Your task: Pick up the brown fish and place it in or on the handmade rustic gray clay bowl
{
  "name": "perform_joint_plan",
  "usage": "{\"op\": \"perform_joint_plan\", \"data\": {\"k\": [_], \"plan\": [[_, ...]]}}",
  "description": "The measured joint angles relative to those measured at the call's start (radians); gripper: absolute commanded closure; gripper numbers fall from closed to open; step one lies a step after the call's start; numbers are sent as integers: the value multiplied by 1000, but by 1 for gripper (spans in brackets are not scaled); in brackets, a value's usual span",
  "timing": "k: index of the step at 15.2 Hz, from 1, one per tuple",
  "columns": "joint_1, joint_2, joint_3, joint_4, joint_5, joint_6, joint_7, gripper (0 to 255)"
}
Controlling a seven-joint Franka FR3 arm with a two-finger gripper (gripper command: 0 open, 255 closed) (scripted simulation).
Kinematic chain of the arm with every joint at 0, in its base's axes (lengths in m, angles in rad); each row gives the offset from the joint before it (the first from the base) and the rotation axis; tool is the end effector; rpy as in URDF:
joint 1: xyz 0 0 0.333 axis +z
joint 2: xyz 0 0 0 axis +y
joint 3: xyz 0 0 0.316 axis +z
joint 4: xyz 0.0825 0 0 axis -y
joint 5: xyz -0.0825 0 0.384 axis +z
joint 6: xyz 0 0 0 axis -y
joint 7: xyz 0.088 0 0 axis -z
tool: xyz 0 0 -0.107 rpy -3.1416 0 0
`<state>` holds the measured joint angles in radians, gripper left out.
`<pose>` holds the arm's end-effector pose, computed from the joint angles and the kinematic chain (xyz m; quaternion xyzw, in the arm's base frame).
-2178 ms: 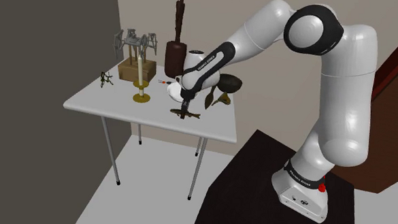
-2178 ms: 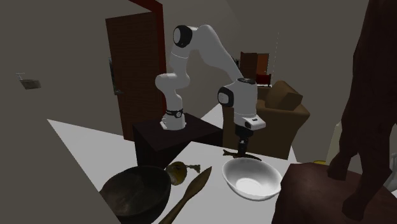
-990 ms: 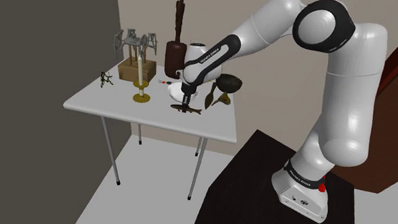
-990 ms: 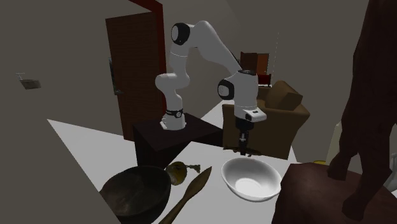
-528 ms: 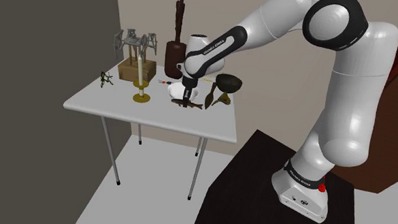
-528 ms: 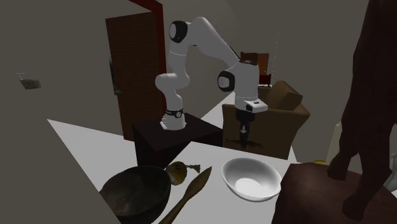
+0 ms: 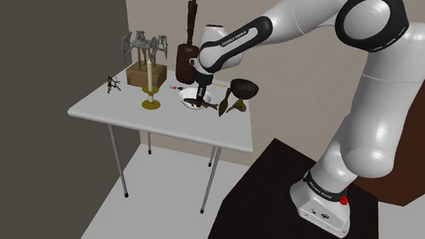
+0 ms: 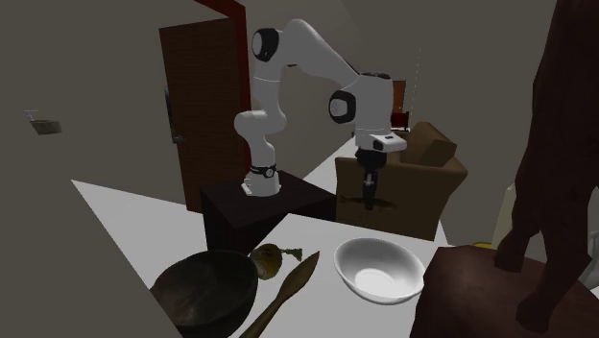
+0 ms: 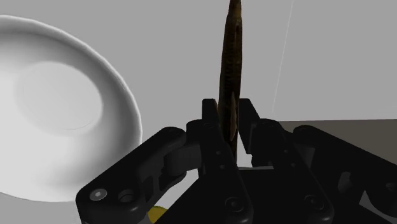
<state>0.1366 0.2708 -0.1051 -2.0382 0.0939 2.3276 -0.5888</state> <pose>0.5932 0.0220 0.3135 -0.9607 -0.2766 -0.0156 0.0168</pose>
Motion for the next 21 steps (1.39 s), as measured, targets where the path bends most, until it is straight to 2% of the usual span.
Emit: {"op": "perform_joint_plan", "data": {"k": [11, 21], "plan": [[3, -77, -5, 48, -18, -125, 15, 255], [-123, -53, -82, 91, 8, -156, -197, 255]]}}
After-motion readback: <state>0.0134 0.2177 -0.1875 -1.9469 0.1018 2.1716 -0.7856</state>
